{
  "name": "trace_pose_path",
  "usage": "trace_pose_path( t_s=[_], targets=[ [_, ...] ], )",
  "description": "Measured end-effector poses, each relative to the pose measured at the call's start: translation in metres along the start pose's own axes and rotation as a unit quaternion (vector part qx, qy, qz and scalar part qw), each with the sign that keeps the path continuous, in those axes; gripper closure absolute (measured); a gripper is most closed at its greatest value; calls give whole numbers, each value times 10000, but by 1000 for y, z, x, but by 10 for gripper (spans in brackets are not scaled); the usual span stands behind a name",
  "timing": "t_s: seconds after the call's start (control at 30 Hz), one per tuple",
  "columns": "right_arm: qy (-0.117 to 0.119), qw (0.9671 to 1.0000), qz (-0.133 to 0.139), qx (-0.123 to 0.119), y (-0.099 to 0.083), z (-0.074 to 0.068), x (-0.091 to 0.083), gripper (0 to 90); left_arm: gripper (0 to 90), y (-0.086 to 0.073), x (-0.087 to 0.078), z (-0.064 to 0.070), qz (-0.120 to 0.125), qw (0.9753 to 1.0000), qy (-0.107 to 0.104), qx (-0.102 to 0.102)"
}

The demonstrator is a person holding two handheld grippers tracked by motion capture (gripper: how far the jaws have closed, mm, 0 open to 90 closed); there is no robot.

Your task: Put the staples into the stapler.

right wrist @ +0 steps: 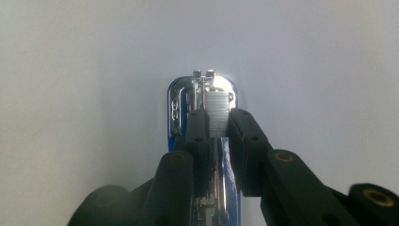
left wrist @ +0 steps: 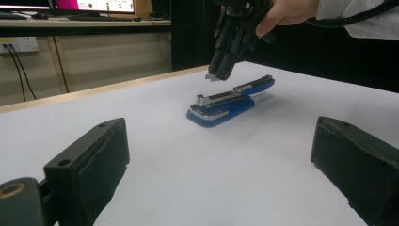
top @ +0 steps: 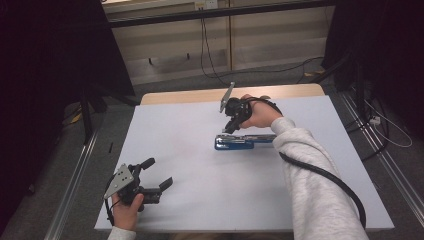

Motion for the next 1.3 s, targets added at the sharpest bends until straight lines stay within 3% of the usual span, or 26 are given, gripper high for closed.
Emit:
trace_pose_path(
  t_s=[1.3],
  targets=[
    [146, 9999, 43, -45, 14, -1, 10, 784, 49, 0, -1, -1, -28, 10000, 16, 29]
  ],
)
Point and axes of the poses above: each handheld gripper's, and its own axes: x roughly forward along the jaws, y roughly out of its top, z roughly to its right, the point moved 2 cm from there along x, roughly forward along the jaws, and after that the axes turned 3 degrees about -x, right-handed, at the moved point
